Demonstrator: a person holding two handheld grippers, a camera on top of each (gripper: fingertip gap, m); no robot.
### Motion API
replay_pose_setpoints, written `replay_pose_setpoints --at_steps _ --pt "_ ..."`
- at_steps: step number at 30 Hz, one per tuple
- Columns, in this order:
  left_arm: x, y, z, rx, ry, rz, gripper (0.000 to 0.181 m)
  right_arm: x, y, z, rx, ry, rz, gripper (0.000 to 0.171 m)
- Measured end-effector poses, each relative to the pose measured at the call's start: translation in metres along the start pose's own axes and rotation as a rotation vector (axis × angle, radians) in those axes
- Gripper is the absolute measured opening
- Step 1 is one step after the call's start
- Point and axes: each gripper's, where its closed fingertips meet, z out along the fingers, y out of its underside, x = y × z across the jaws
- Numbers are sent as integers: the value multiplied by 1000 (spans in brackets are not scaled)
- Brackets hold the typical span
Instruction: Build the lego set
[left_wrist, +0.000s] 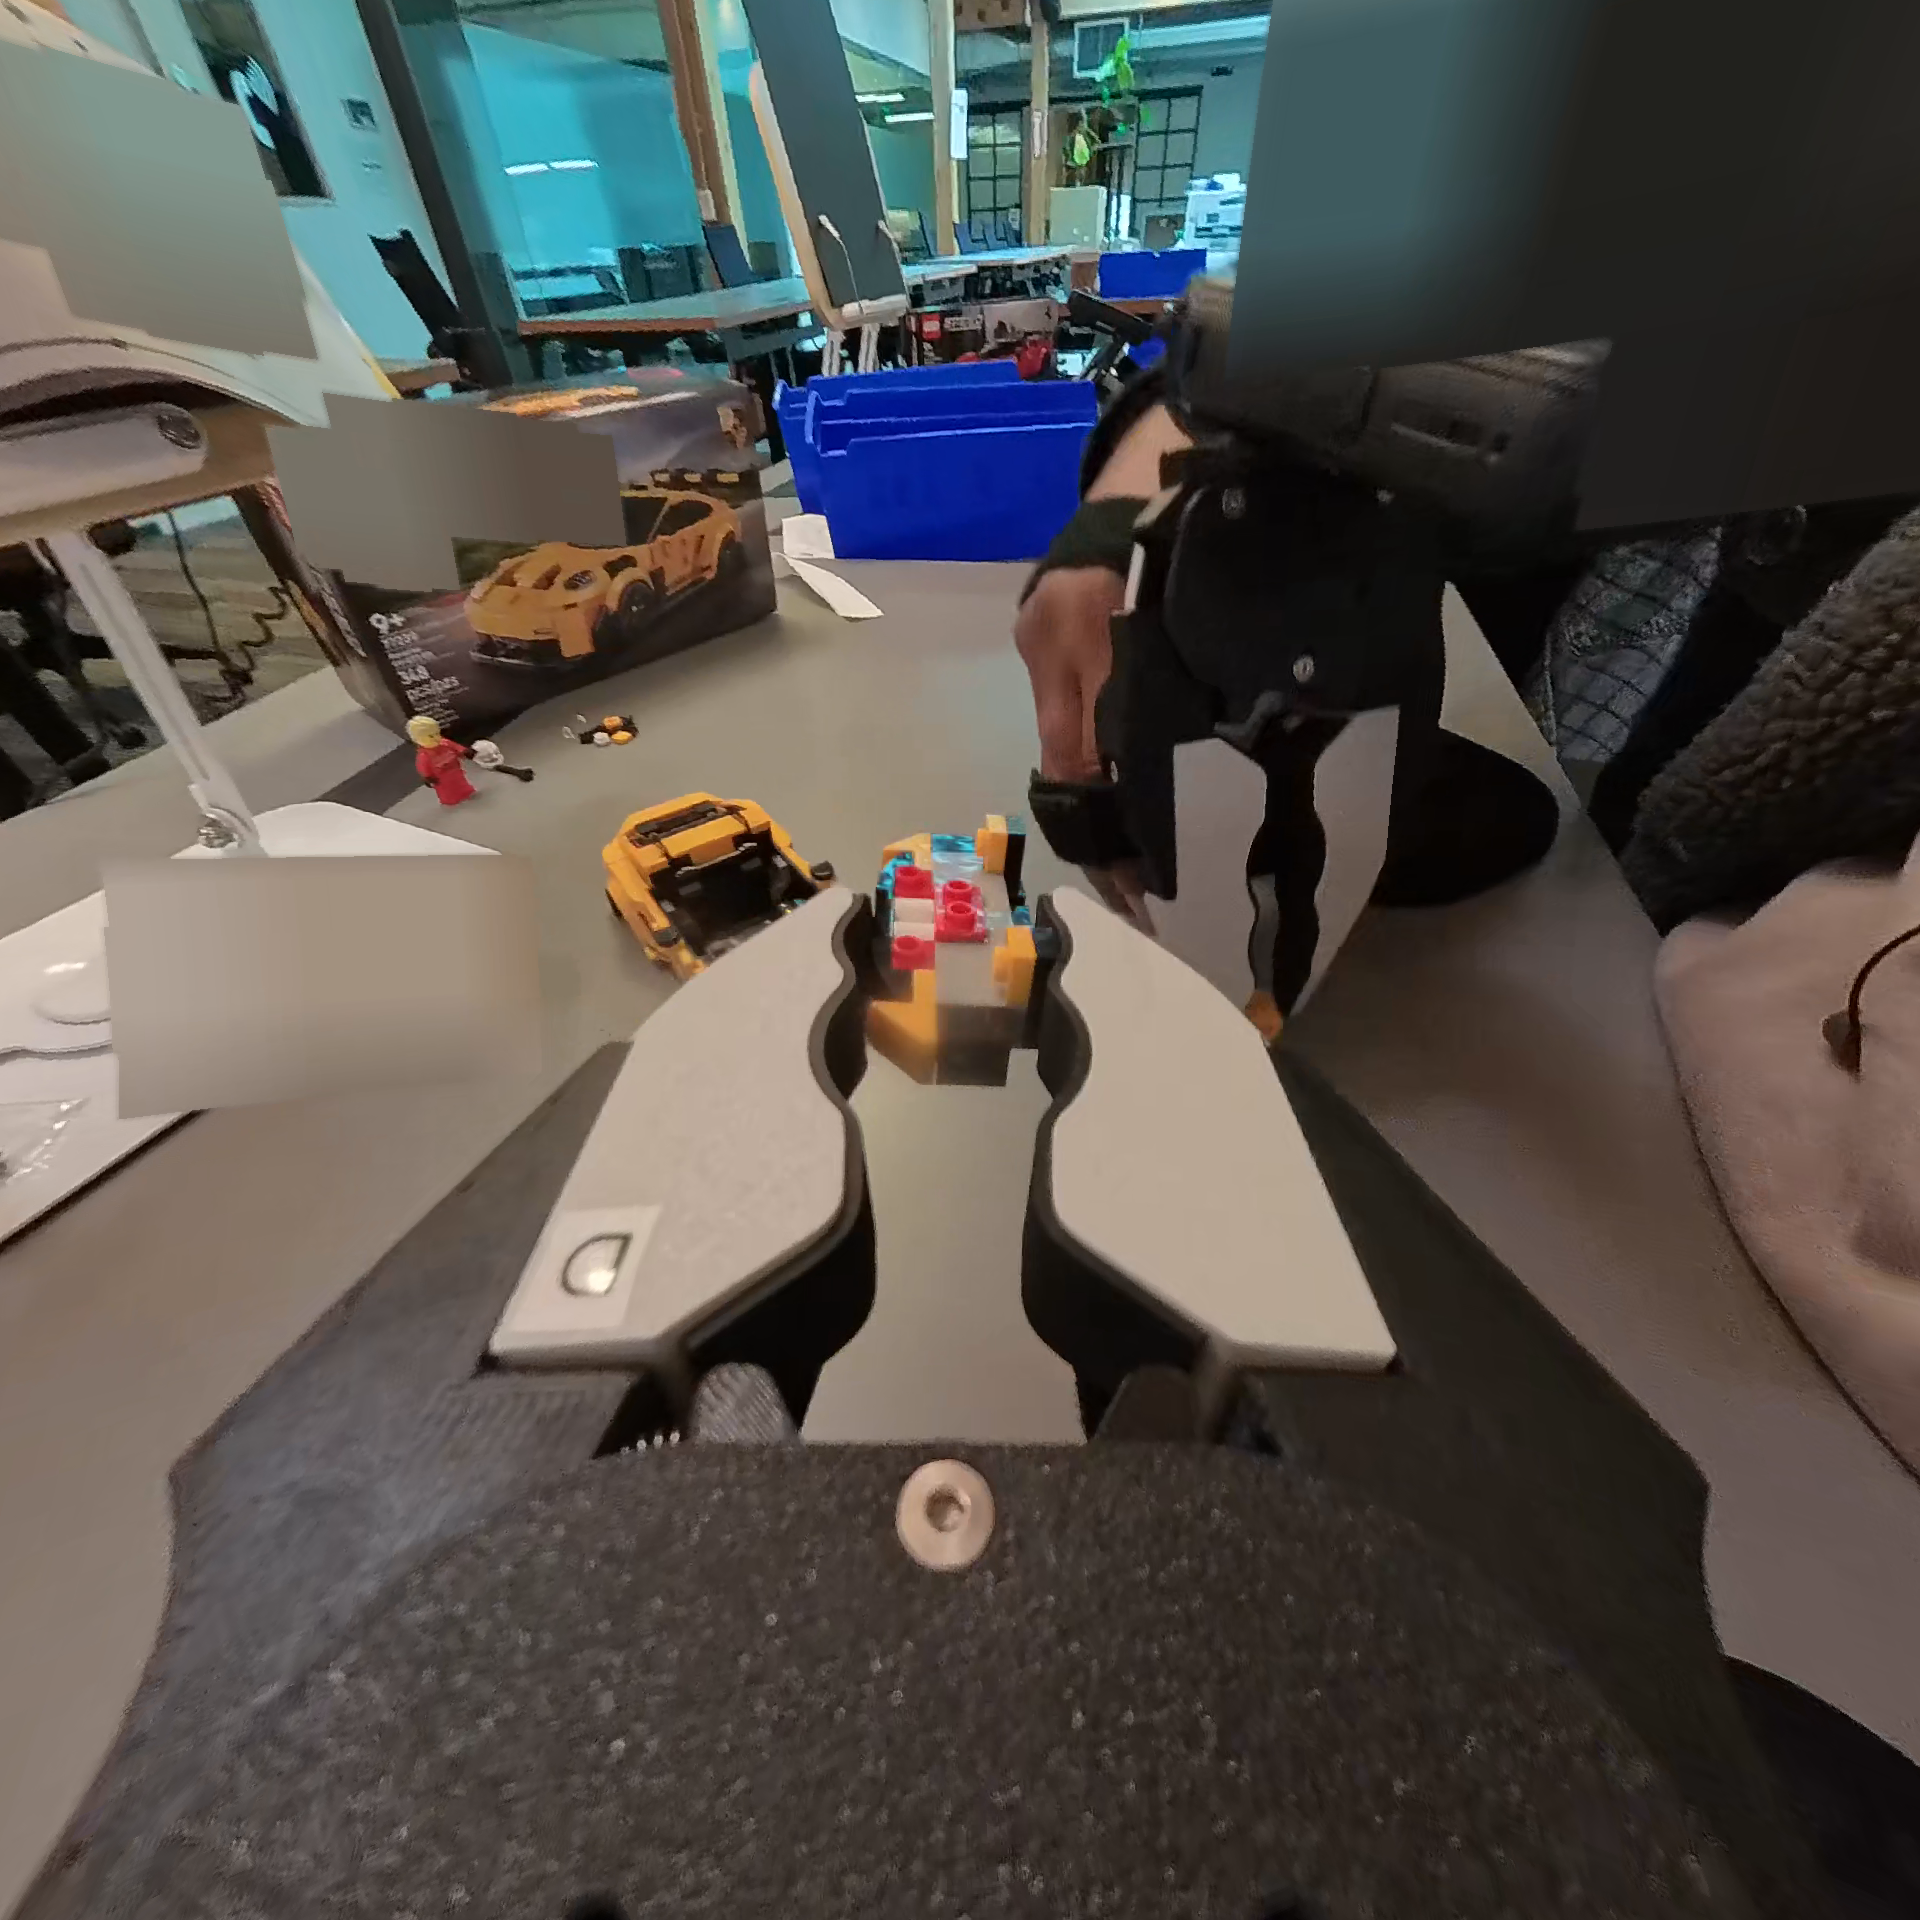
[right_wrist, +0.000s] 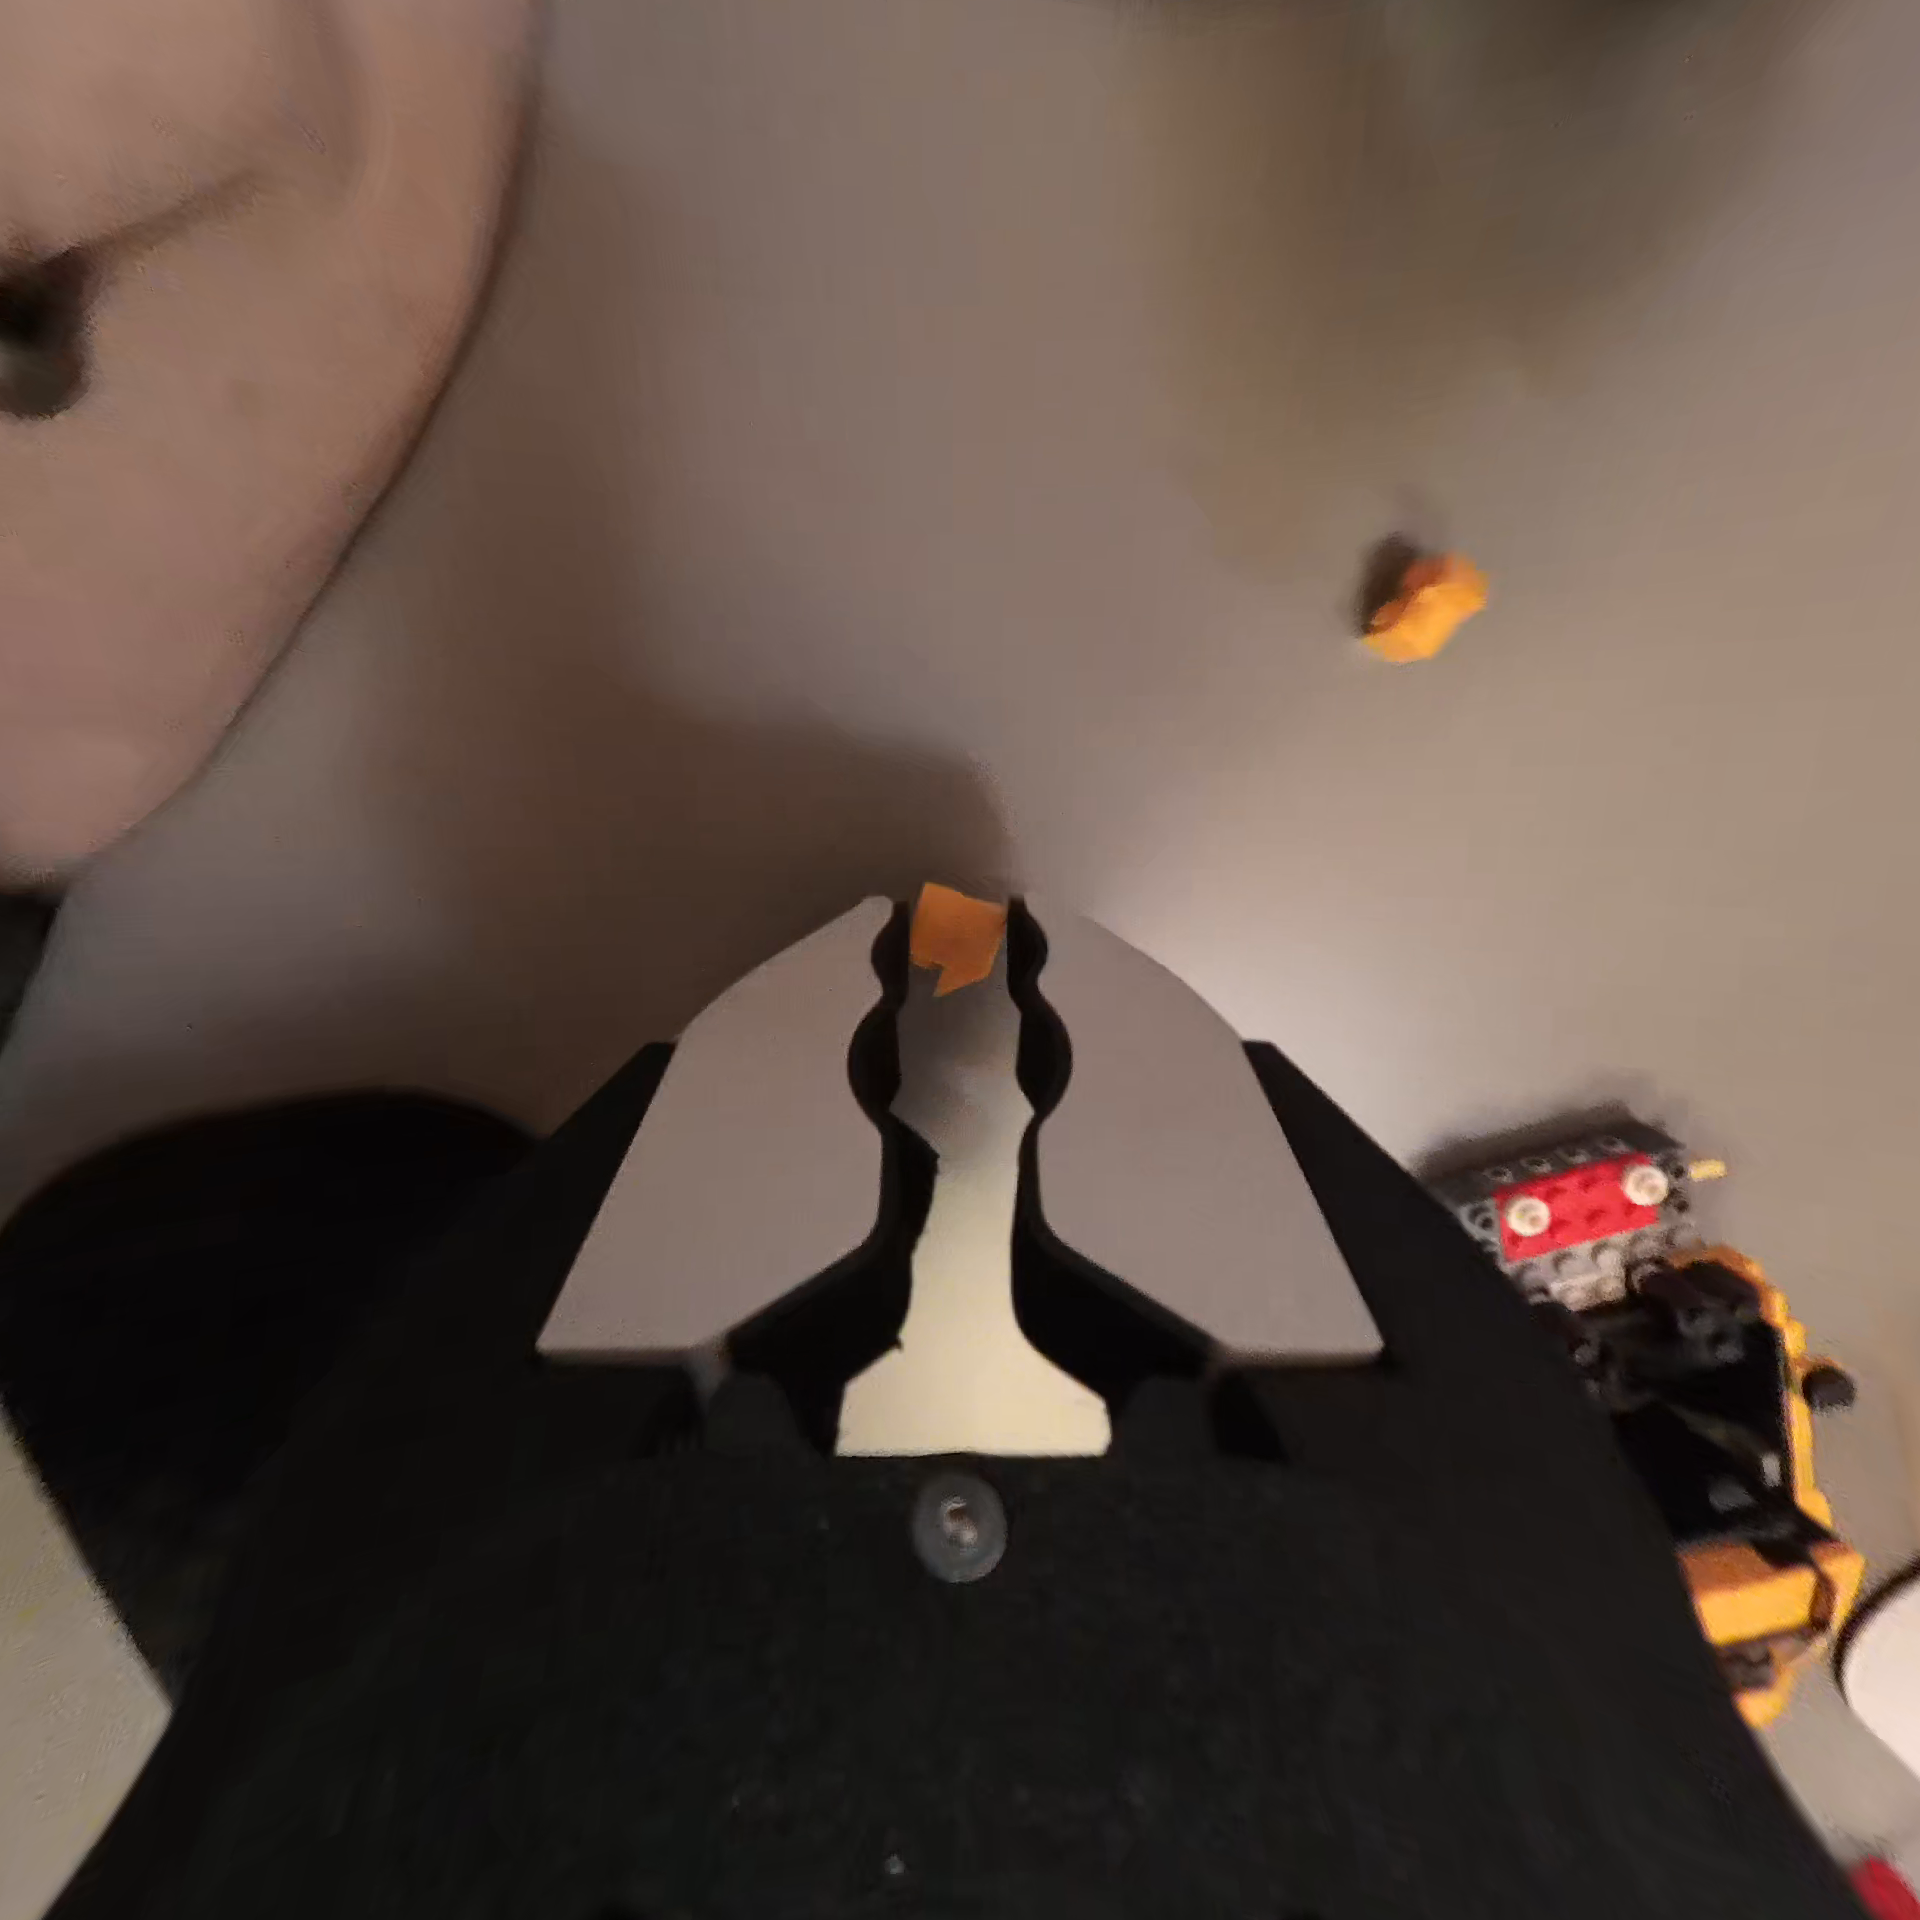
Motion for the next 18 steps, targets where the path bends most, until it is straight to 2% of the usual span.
replay_pose_setpoints --at_steps 3,6,9,12,15,18 --pt "5 5 4 -18 25 -3 30 -5 5 3 -53 -50 -72 18" --pt "8 7 6 -23 38 -9 30 -2 5 4 -10 -34 -24 24" --pt "10 7 7 -24 47 -16 30 2 9 -3 55 47 69 33" --pt "13 7 9 -25 60 -16 30 2 9 -13 171 163 135 33" --pt "17 8 11 -31 74 -13 30 1 8 -13 250 294 113 29" --pt "20 11 13 -32 96 -20 30 0 4 -4 271 341 96 29"
